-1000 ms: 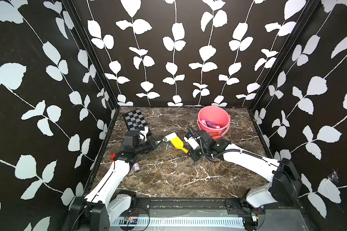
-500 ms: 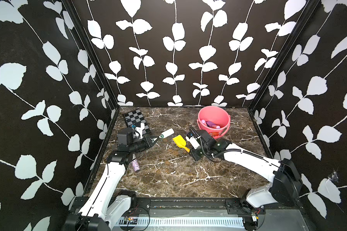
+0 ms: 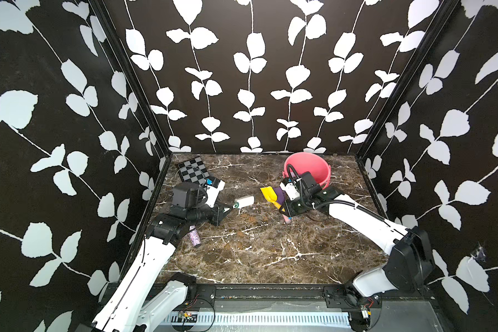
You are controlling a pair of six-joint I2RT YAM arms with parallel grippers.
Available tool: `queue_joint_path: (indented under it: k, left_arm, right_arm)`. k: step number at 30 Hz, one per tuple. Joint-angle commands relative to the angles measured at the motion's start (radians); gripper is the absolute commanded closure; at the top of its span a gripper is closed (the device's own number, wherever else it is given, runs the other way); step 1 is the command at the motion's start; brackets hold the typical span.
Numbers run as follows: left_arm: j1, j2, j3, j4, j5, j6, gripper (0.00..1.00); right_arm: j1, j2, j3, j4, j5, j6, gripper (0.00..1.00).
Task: Brush the soil off the hand trowel and place it into the bucket
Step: Brush off the soil from the hand trowel.
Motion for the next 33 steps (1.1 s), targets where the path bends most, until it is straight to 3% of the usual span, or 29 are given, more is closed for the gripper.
queue_joint_path:
  k: [1,7,19,26,33]
  left_arm:
    - [-0.085,0.005,0.029,-0.12,-0.173,0.234,1.0]
    - [-0.206,0.007,0.032,-0.117,-0.331,0.388,1.0]
    - [-0.445,0.102,0.056,-0.069,-0.409,0.702,1.0]
    - [-0.482,0.13,0.048,0.031,-0.394,0.77,1.0]
    - [-0.486,0.139,0.035,0.096,-0.481,0.844,1.0]
  right_arm:
    - [-0.015,-0.04,0.07,-0.072,-0.128,-0.011,1.0]
    - [-0.085,-0.062,0.082,-0.081,-0.317,0.033,1.0]
    - [-0.063,-0.022,-0.003,0.037,-0.521,0.198,1.0]
    - [-0.022,0.02,-0.038,0.079,-0.585,0.239,1.0]
    - [0.003,0.038,-0.04,0.017,-0.571,0.177,1.0]
